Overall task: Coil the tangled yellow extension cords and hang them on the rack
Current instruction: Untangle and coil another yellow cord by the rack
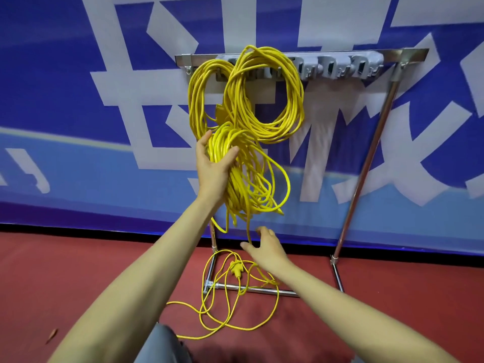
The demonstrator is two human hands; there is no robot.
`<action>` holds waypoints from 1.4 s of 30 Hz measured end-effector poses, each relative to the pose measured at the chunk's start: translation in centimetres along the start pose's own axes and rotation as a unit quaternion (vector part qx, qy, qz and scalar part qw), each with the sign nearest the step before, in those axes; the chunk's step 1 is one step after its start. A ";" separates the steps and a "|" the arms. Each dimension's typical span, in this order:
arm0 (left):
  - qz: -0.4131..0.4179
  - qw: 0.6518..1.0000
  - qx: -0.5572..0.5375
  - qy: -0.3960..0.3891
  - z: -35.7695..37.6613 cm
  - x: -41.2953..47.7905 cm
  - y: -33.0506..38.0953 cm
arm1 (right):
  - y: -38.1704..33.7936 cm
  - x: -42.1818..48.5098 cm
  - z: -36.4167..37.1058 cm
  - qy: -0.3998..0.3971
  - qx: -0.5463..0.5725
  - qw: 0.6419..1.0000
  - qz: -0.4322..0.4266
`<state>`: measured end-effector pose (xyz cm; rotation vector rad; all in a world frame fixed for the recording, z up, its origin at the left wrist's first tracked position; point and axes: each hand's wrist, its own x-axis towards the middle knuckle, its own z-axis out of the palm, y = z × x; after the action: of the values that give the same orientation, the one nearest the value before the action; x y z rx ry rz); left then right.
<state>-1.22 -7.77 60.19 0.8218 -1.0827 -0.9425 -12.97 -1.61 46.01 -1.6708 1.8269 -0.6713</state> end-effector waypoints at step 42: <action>0.012 0.990 0.097 -0.100 -3.6 -3.2 -4.5 | -9.2 1.4 -15.1 -0.039 0.723 0.686 0.069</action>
<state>0.70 -6.23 54.07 0.8832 -1.3716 -0.9227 -17.11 -4.06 63.04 -0.4154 0.7132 -1.3913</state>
